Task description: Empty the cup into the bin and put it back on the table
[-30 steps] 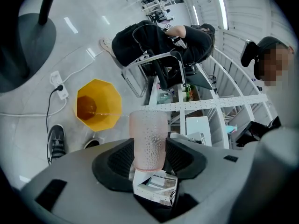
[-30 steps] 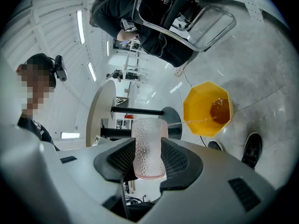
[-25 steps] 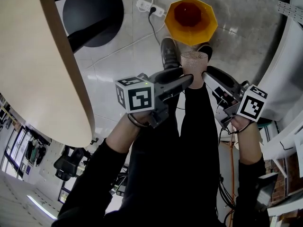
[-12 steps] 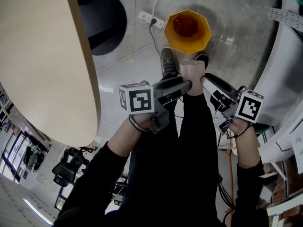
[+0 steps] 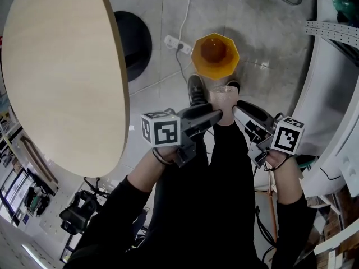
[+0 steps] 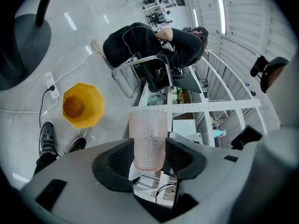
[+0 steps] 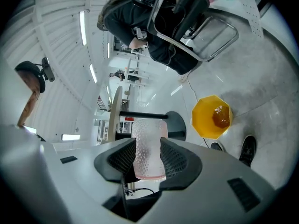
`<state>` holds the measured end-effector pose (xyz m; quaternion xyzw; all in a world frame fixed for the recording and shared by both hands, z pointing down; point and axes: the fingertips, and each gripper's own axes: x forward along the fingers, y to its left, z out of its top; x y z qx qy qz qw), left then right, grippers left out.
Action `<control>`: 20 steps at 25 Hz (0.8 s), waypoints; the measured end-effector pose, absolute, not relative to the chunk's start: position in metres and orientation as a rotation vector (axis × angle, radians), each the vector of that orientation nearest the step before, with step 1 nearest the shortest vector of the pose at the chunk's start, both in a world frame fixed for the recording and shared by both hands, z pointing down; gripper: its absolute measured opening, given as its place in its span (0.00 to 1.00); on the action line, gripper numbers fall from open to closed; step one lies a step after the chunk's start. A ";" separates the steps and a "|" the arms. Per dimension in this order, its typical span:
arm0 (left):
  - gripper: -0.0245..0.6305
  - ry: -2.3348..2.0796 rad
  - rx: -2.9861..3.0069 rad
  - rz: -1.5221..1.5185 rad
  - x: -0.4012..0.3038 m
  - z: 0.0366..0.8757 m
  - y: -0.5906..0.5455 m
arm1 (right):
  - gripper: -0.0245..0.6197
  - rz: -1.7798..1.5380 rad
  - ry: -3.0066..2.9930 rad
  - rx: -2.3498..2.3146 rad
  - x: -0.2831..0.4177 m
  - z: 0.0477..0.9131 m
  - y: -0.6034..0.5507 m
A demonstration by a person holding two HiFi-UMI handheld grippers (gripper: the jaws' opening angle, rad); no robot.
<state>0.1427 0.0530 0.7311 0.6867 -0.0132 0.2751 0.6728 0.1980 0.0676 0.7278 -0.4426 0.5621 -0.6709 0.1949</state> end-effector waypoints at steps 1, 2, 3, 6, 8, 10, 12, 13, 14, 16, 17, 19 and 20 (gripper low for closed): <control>0.37 -0.019 1.567 0.620 0.144 0.724 0.052 | 0.30 -1.866 1.599 -1.241 0.199 0.720 0.067; 0.37 -0.008 1.589 0.621 0.144 0.716 0.051 | 0.30 -1.853 1.625 -1.240 0.199 0.712 0.066; 0.37 0.003 1.610 0.622 0.144 0.709 0.050 | 0.30 -1.841 1.654 -1.238 0.198 0.705 0.064; 0.37 0.036 1.666 0.616 0.143 0.683 0.048 | 0.30 -1.804 1.750 -1.235 0.196 0.678 0.061; 0.37 0.051 1.699 0.605 0.142 0.663 0.046 | 0.30 -1.771 1.812 -1.232 0.195 0.656 0.059; 0.37 0.061 1.743 0.591 0.142 0.642 0.040 | 0.30 -1.731 1.876 -1.234 0.195 0.634 0.053; 0.37 0.073 1.795 0.581 0.143 0.620 0.035 | 0.30 -1.689 1.942 -1.239 0.194 0.612 0.047; 0.37 0.079 1.821 0.580 0.142 0.608 0.033 | 0.30 -1.670 1.975 -1.241 0.193 0.600 0.046; 0.37 0.087 1.847 0.579 0.140 0.596 0.032 | 0.30 -1.649 2.008 -1.242 0.191 0.587 0.045; 0.37 0.106 1.905 0.580 0.137 0.571 0.030 | 0.30 -1.597 2.077 -1.244 0.188 0.562 0.043; 0.37 0.117 1.938 0.582 0.136 0.559 0.028 | 0.30 -1.569 2.115 -1.245 0.185 0.550 0.041; 0.37 0.142 2.010 0.593 0.131 0.537 0.025 | 0.30 -1.517 2.192 -1.248 0.180 0.527 0.039; 0.37 0.154 2.048 0.599 0.128 0.526 0.023 | 0.30 -1.488 2.227 -1.247 0.176 0.516 0.037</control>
